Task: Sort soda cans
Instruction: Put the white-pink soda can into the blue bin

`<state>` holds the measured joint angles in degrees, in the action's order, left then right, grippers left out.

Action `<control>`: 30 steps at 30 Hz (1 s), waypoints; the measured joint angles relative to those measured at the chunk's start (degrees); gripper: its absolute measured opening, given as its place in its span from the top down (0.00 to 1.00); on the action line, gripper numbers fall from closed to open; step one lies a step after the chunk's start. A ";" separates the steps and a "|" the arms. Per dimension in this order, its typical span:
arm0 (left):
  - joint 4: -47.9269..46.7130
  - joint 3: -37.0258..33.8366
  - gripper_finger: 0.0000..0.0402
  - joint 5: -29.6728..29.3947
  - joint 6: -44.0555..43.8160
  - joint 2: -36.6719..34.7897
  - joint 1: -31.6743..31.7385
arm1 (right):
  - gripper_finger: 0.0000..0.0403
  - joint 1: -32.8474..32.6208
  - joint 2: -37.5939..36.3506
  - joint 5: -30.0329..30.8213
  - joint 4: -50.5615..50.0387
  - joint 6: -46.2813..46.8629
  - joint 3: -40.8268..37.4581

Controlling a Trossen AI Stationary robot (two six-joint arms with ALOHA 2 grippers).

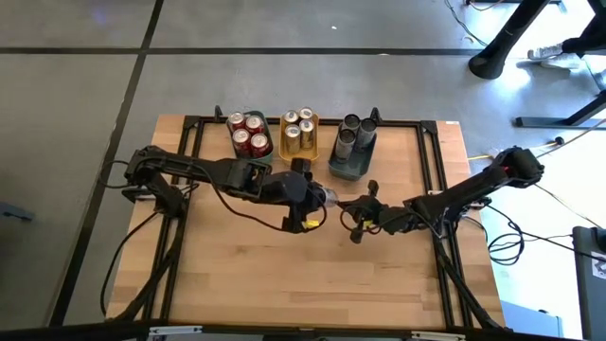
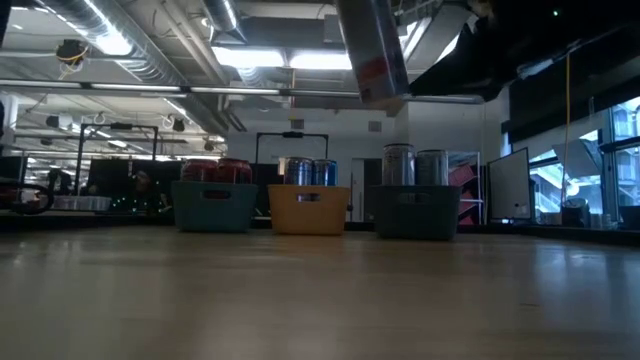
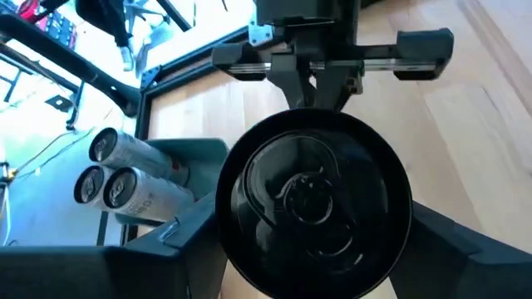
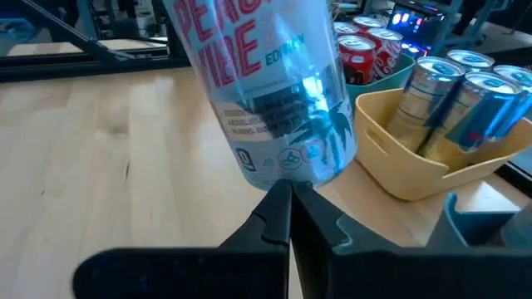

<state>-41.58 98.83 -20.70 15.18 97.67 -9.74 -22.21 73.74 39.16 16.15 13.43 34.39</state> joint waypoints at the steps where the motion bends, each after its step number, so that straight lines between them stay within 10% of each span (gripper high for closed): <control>1: 0.30 0.00 0.39 0.27 -0.02 0.00 0.33 | 0.99 -0.39 -0.81 0.29 -0.79 0.00 0.00; 16: 13.91 0.07 0.38 0.05 -0.21 4.36 9.04 | 0.99 -9.80 -31.67 15.27 -22.20 0.41 0.09; 30: 20.63 7.06 0.37 -0.16 -0.27 16.28 15.58 | 0.99 -9.64 -39.08 22.53 -32.08 -3.40 0.09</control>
<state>-20.95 105.89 -20.86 14.91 113.94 5.85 -31.86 34.65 61.69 -15.92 10.03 34.48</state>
